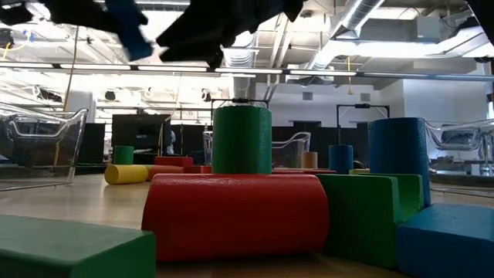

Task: Sort blocks by size
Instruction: Put the blue arc block into the left transparent bin

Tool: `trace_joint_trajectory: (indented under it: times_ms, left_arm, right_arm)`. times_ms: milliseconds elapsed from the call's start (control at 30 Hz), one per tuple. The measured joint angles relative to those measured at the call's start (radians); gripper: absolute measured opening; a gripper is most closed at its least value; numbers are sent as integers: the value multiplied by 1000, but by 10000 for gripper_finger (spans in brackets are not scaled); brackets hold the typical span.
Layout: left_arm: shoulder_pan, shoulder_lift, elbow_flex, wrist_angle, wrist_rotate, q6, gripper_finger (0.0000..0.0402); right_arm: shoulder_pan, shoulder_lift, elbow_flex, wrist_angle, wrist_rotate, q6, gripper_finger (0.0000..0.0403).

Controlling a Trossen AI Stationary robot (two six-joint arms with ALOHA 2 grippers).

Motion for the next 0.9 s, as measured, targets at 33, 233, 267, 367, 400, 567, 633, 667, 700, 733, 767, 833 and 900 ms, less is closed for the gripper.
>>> trace_joint_trajectory:
  times_ms: [33, 233, 267, 367, 400, 567, 633, 667, 700, 733, 767, 833, 900]
  left_arm:
    - [-8, 0, 8, -45, -17, -36, 143]
    - [-88, 0, 55, -312, -66, -310, 143]
    - [-102, 0, 61, -353, -68, -365, 143]
    - [-148, 0, 75, -457, -70, -523, 143]
    - [-164, 0, 79, -493, -71, -576, 143]
    - [-246, 0, 83, -635, -59, -821, 143]
    - [-280, 0, 83, -687, -48, -919, 143]
    - [-295, 0, 83, -710, -38, -966, 143]
    - [-312, 0, 83, -732, -30, -1012, 143]
    - [-327, 0, 83, -752, -24, -1056, 143]
    - [-341, 0, 83, -765, -15, -1098, 143]
    - [-369, 0, 79, -779, -8, -1166, 143]
    - [-391, 0, 60, -777, -7, -1215, 143]
  right_arm:
    - [-2, -4, 0, -25, 1, 0, 221]
    - [-7, -39, 0, -211, 86, -1, 260]
    - [-8, -44, 0, -228, 88, -1, 260]
    - [-2, -66, -1, -333, 129, 4, 258]
    - [0, -73, 0, -352, 137, 8, 258]
    - [26, -93, -1, -510, 188, 32, 258]
    - [37, -98, -1, -573, 212, 42, 258]
    - [42, -98, 0, -585, 215, 49, 258]
    - [47, -98, 0, -606, 221, 56, 258]
    - [52, -98, -1, -632, 227, 61, 258]
    - [59, -98, -1, -653, 234, 66, 258]
    - [70, -98, -1, -672, 244, 75, 258]
    - [83, -98, -7, -686, 258, 87, 258]
